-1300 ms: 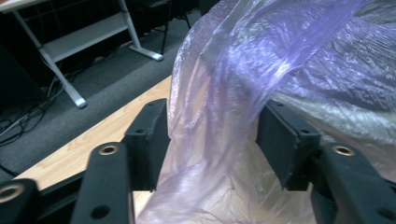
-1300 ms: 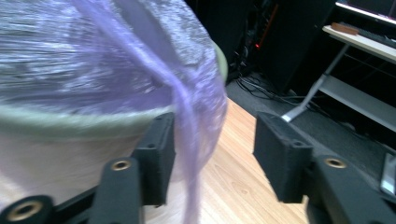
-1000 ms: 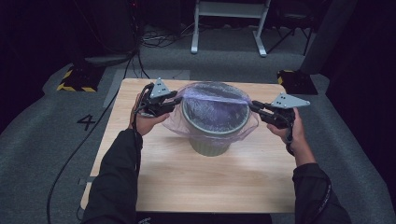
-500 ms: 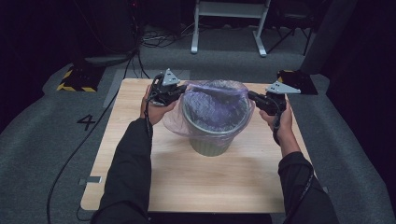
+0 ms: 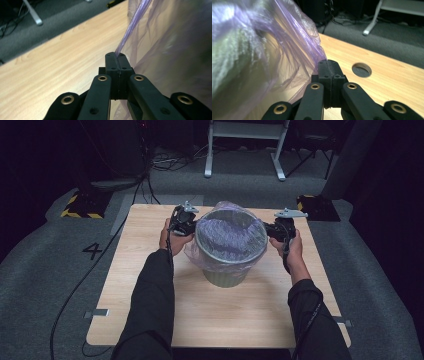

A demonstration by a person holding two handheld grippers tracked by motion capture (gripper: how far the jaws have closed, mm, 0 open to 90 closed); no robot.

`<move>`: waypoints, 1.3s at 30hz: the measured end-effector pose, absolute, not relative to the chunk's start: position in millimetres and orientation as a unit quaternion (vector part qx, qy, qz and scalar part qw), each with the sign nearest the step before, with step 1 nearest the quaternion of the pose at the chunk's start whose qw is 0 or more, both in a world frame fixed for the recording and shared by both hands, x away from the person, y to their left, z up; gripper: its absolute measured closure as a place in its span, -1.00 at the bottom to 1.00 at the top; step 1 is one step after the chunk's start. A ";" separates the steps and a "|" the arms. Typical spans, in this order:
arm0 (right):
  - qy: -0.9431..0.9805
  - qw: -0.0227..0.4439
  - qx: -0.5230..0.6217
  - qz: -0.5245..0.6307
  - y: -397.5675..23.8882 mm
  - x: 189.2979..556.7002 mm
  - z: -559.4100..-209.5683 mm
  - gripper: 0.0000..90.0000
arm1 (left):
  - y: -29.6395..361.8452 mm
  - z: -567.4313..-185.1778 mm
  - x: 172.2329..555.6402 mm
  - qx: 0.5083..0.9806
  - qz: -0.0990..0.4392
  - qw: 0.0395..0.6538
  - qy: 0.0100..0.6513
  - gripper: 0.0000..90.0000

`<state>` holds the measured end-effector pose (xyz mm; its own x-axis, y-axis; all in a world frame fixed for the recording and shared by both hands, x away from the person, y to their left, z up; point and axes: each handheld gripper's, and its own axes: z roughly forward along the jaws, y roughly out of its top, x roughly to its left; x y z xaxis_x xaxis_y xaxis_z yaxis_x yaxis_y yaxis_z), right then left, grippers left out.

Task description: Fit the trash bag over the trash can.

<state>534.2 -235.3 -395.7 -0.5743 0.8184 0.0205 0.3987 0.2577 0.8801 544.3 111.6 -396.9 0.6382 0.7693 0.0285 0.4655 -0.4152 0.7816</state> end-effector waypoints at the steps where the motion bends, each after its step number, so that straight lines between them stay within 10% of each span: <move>1: 0.762 0.229 0.403 0.452 -234.6 535.2 -396.8 1.00 | 110.6 -402.4 545.6 0.821 0.192 0.375 0.386 1.00; 8: 0.766 0.217 0.411 0.445 -248.4 531.8 -414.0 0.90 | 130.8 -419.7 535.4 0.802 0.177 0.405 0.401 0.92; 19: 0.763 0.250 0.358 0.477 -292.6 495.7 -403.1 -0.02 | 184.6 -402.5 484.8 0.772 0.200 0.467 0.382 -0.23; 31: 0.805 0.230 0.221 0.500 -283.3 443.7 -383.0 -0.49 | 184.5 -387.2 429.1 0.815 0.176 0.487 0.261 -0.52; 37: 0.820 0.227 0.186 0.491 -263.9 431.1 -383.9 -0.41 | 155.6 -395.1 416.0 0.845 0.173 0.457 0.220 -0.59; 39: 0.823 0.217 0.177 0.494 -259.6 429.3 -385.9 -0.11 | 148.4 -397.3 413.9 0.845 0.175 0.457 0.217 -0.44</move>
<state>429.3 -259.6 -385.9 -0.8430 0.5061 -0.1822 0.0777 0.4497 0.8898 413.9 148.4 -397.3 0.8450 0.5259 0.0972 0.2063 -0.4882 0.8480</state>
